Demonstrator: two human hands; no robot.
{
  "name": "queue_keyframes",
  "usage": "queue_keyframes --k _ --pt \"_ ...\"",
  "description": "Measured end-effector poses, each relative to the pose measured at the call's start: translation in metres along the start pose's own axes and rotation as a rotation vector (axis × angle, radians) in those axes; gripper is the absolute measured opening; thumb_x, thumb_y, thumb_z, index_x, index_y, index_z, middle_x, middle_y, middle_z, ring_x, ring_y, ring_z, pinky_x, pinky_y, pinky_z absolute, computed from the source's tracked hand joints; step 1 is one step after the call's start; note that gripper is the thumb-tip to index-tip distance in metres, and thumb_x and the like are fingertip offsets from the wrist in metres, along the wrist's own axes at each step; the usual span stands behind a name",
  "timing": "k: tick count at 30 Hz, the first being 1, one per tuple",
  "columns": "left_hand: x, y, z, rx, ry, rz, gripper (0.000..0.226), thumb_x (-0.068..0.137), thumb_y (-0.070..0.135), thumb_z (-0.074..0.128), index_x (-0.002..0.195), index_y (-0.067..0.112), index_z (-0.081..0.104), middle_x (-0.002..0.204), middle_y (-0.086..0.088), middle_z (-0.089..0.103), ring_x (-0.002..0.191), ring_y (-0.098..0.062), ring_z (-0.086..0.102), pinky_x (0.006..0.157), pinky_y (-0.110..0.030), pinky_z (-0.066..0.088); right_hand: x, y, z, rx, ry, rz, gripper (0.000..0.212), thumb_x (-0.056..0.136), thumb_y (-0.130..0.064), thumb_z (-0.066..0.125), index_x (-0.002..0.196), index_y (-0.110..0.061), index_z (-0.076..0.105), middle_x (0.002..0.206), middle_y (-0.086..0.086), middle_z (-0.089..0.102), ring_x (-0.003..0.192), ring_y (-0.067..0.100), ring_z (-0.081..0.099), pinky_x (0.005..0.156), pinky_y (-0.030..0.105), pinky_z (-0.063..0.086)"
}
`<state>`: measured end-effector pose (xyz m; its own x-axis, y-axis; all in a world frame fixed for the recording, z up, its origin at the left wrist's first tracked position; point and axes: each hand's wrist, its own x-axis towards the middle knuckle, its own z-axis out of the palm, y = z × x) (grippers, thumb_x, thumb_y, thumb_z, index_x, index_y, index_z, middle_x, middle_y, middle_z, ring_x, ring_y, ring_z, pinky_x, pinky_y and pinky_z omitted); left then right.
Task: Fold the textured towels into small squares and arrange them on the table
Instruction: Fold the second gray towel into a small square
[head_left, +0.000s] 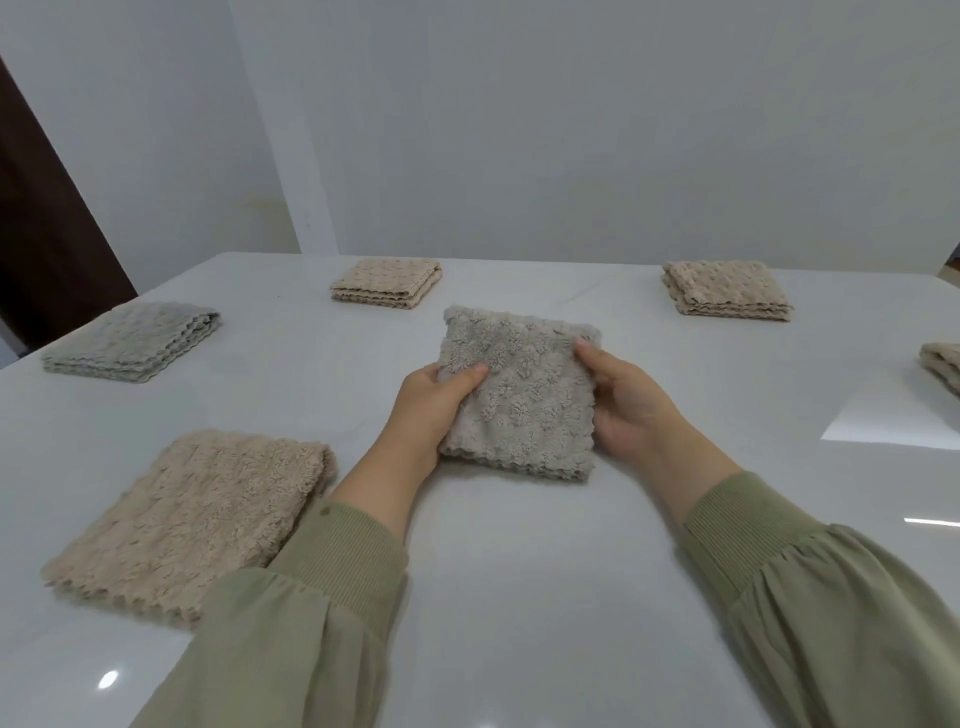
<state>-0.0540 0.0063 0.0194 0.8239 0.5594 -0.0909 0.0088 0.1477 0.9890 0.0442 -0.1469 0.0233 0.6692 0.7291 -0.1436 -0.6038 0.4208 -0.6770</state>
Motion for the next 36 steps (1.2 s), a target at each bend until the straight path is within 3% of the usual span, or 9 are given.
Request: queue_keyframes --k 3,6,9,11,15,19,25,31,36 --pt "0.006 -0.004 0.003 0.033 0.111 0.076 0.004 0.085 0.018 0.068 0.089 0.018 0.066 0.094 -0.005 0.072 0.088 -0.022 0.069 0.084 -0.037 0.055 0.005 0.009 0.005 -0.336 0.071 -0.026 0.024 0.089 -0.021 0.059 0.106 -0.004 0.063 0.102 0.014 0.071 0.087 0.023 0.071 0.074 0.034 0.059" --pt "0.007 -0.007 0.006 0.197 0.158 0.146 0.003 0.086 0.024 0.065 0.089 0.022 0.065 0.09 0.003 0.071 0.085 -0.015 0.068 0.078 -0.03 0.054 0.012 0.02 0.005 -0.666 0.292 -0.197 0.025 0.082 -0.025 0.072 0.102 -0.012 0.066 0.101 0.008 0.072 0.086 0.019 0.071 0.08 0.034 0.057" --pt "0.0 -0.011 0.008 0.332 0.214 0.157 0.001 0.088 0.026 0.063 0.089 0.026 0.063 0.084 0.012 0.067 0.078 -0.003 0.064 0.066 -0.019 0.049 0.008 0.028 0.004 -0.819 0.387 -0.315 0.022 0.083 -0.026 0.071 0.103 -0.018 0.065 0.093 -0.009 0.07 0.084 0.003 0.067 0.072 0.016 0.054" --pt "-0.005 -0.01 0.012 0.37 0.235 0.158 0.001 0.089 0.026 0.062 0.09 0.027 0.062 0.083 0.015 0.065 0.075 0.004 0.061 0.061 -0.012 0.046 0.008 0.03 0.005 -0.864 0.388 -0.32 0.024 0.084 -0.025 0.07 0.106 -0.017 0.065 0.094 -0.012 0.069 0.084 -0.002 0.064 0.07 0.011 0.051" --pt "-0.013 0.001 0.023 0.398 0.279 0.115 0.012 0.089 0.024 0.061 0.081 0.032 0.058 0.078 0.015 0.063 0.069 0.006 0.057 0.055 -0.005 0.041 0.008 0.022 0.012 -0.901 0.458 -0.173 0.025 0.084 -0.025 0.069 0.107 -0.015 0.065 0.101 -0.003 0.07 0.092 0.01 0.066 0.084 0.03 0.055" --pt "-0.024 0.014 0.02 0.455 0.165 -0.101 0.003 0.09 0.028 0.06 0.091 0.027 0.062 0.084 0.013 0.065 0.079 -0.002 0.061 0.064 -0.014 0.046 -0.015 0.013 0.022 -0.94 0.494 0.053 0.027 0.085 -0.029 0.068 0.107 -0.013 0.066 0.104 0.003 0.07 0.091 0.014 0.066 0.082 0.029 0.055" --pt "-0.075 0.031 0.036 0.45 -0.027 -0.414 0.014 0.089 0.028 0.061 0.1 0.02 0.062 0.091 0.007 0.067 0.082 -0.007 0.064 0.061 -0.017 0.046 -0.091 -0.008 0.014 -0.844 0.589 0.349 0.036 0.082 -0.033 0.071 0.108 -0.009 0.066 0.106 0.006 0.07 0.092 0.018 0.067 0.082 0.031 0.056" --pt "-0.117 0.023 0.092 0.572 -0.077 -0.434 0.004 0.086 0.023 0.06 0.088 0.019 0.06 0.084 0.003 0.065 0.076 -0.013 0.063 0.058 -0.021 0.044 -0.148 -0.046 -0.022 -0.964 0.61 0.388 0.031 0.082 -0.034 0.071 0.099 -0.009 0.063 0.093 0.001 0.065 0.084 0.015 0.062 0.075 0.025 0.052" --pt "-0.136 0.012 0.154 0.625 -0.106 -0.434 0.006 0.085 0.022 0.063 0.085 0.018 0.059 0.082 0.003 0.063 0.073 -0.011 0.06 0.06 -0.023 0.047 -0.19 -0.077 -0.063 -1.005 0.645 0.356 0.038 0.083 -0.037 0.07 0.108 -0.011 0.062 0.095 -0.004 0.063 0.087 0.013 0.06 0.07 0.019 0.047"
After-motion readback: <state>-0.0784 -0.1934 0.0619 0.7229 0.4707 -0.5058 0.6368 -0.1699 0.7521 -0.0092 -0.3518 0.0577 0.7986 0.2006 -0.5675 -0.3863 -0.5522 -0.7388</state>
